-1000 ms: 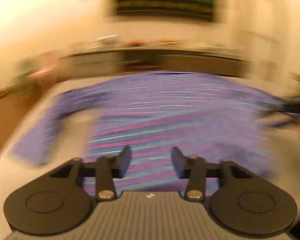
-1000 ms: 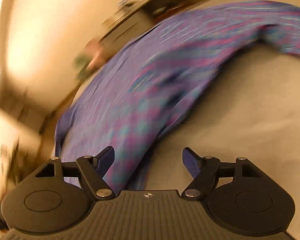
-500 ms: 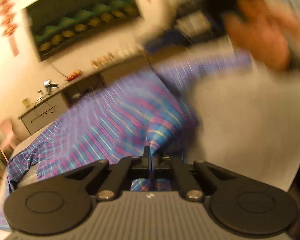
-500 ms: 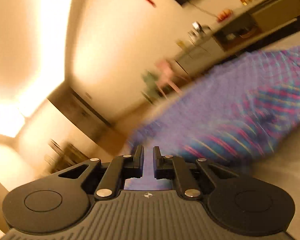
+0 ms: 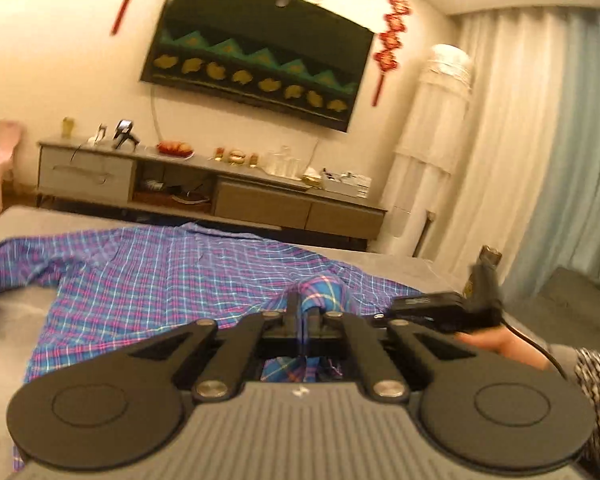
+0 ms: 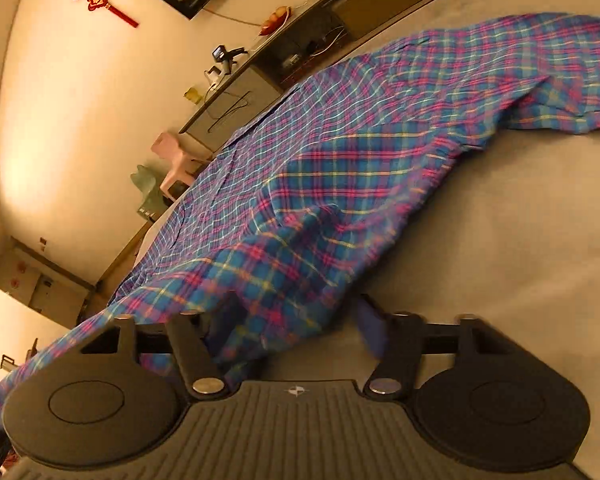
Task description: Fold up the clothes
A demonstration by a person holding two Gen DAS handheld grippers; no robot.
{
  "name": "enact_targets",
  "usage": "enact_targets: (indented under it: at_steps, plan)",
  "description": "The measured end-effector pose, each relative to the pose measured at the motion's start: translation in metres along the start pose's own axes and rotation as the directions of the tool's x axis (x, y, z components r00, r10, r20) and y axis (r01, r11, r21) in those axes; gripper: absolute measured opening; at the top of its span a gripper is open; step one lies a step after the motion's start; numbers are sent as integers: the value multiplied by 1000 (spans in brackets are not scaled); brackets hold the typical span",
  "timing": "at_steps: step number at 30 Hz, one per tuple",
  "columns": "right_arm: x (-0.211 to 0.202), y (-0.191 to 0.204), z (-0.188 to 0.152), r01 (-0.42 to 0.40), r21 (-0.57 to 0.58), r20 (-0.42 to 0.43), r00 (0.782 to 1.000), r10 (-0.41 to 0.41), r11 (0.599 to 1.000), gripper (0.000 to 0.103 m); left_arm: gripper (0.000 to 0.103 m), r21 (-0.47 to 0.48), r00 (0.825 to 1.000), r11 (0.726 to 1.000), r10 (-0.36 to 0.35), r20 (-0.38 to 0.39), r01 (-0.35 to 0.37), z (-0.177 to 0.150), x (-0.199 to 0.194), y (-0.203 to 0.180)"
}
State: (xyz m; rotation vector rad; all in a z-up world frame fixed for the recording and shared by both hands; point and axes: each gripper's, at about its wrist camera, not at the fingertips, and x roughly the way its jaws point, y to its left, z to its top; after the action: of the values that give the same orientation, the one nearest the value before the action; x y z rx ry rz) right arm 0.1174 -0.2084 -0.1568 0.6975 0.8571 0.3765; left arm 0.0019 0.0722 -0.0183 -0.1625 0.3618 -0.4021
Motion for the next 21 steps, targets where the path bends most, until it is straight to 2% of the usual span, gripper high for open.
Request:
enact_targets:
  at_steps: [1, 2, 3, 5, 7, 8, 9, 11, 13, 14, 15, 16, 18, 19, 21]
  plan:
    - [9, 1, 3, -4, -1, -8, 1000, 4, 1000, 11, 0, 3, 999, 1000, 27, 21, -27, 2, -3, 2]
    - [6, 2, 6, -3, 3, 0, 1000, 3, 1000, 3, 0, -14, 997, 998, 55, 49, -54, 5, -10, 8]
    - [2, 2, 10, -3, 7, 7, 1000, 3, 1000, 2, 0, -56, 994, 995, 82, 79, -78, 10, -20, 18]
    - [-36, 5, 22, -59, 31, 105, 993, 56, 998, 1, 0, -144, 985, 984, 122, 118, -105, 18, -40, 40]
    - [-77, 0, 39, -71, 29, 202, 977, 63, 997, 1, 1, -186, 989, 978, 112, 99, -92, 20, -46, 57]
    - [-92, -6, 45, -47, 26, 238, 971, 39, 999, 1, 2, -191, 995, 979, 79, 57, -67, 16, -40, 59]
    - [-104, -14, 49, 27, 31, 272, 962, -35, 999, 1, 6, -196, 999, 980, 47, 7, -44, 10, -32, 58]
    - [-117, -36, 47, 196, 94, 307, 927, -215, 976, 4, 13, -159, 997, 987, 10, -81, -23, -4, -17, 47]
    - [-115, -57, 40, 198, 192, 237, 941, -241, 961, 18, 16, -85, 988, 996, -21, -152, 8, -14, -5, 30]
    - [-115, -54, 33, 144, 183, 203, 962, -181, 972, 25, 17, -47, 984, 999, -35, -173, 28, -16, -2, 23]
    - [-114, -52, 26, 88, 175, 167, 979, -118, 981, 45, 22, -11, 981, 999, -49, -188, 48, -18, 0, 16]
    - [-114, -39, 17, 56, 115, 135, 988, -71, 992, 66, 27, 21, 980, 998, -49, -195, 54, -18, 2, 11]
    - [-110, -10, -15, 29, -53, 58, 998, -25, 998, 80, 33, 73, 980, 997, -15, -199, 30, -17, 4, 4]
    - [-109, 5, -31, 10, -136, 16, 1000, -8, 991, 80, 35, 85, 981, 996, 8, -194, 9, -17, 6, 4]
    - [-101, 37, -59, 64, -333, 10, 998, -64, 941, 80, 37, 60, 982, 998, 18, -188, -7, -15, 8, 8]
